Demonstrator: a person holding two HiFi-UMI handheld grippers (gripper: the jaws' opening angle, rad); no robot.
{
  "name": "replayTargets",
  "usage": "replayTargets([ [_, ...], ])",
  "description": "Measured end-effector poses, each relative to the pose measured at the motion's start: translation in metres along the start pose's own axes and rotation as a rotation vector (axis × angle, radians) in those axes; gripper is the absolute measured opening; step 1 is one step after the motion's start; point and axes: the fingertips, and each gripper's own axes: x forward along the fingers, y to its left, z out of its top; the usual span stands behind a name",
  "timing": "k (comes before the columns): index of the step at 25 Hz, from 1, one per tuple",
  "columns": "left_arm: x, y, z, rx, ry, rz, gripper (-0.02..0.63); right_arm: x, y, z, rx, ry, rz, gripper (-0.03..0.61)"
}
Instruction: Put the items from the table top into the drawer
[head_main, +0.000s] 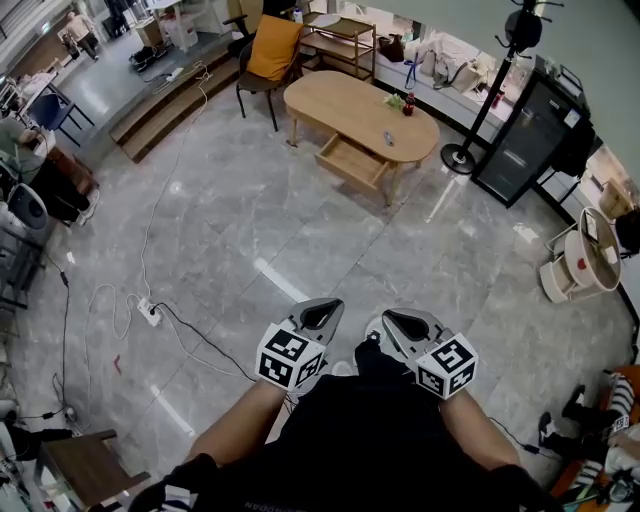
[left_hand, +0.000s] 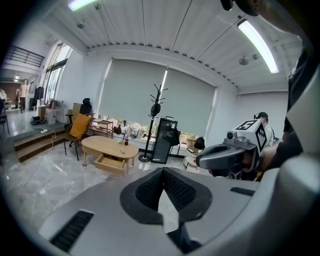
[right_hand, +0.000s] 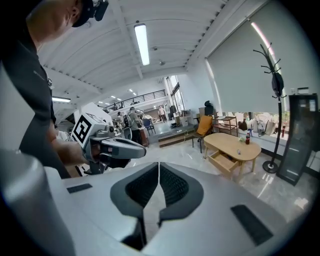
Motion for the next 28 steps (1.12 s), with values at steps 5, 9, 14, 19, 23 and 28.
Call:
replayTargets([
  [5,0.002,0.021,-0.003,-0.023,0.031,0.024,0.002,0.032,-0.008,0.009,0.024,0.006,0.04,0.005],
  [9,0.015,0.043,-0.002,-0.036,0.064,0.037,0.002,0.063,-0.03,0.018,0.061,0.009,0.059,0.005],
  [14,0.046,0.082,0.025,-0.027,0.069,0.056,0.002,0.101,-0.073,0.042,0.069,-0.005,0.065,0.005],
  [19,0.09,0.121,0.081,-0.008,0.037,0.068,0.002,0.135,-0.13,0.085,0.054,-0.039,0.075,0.005],
  [23,0.125,0.15,0.111,0.012,0.033,0.074,0.002,0.159,-0.167,0.117,0.01,-0.069,0.091,0.005],
  [28,0.174,0.177,0.145,0.003,-0.005,0.084,0.002,0.181,-0.217,0.128,-0.004,-0.061,0.089,0.005],
])
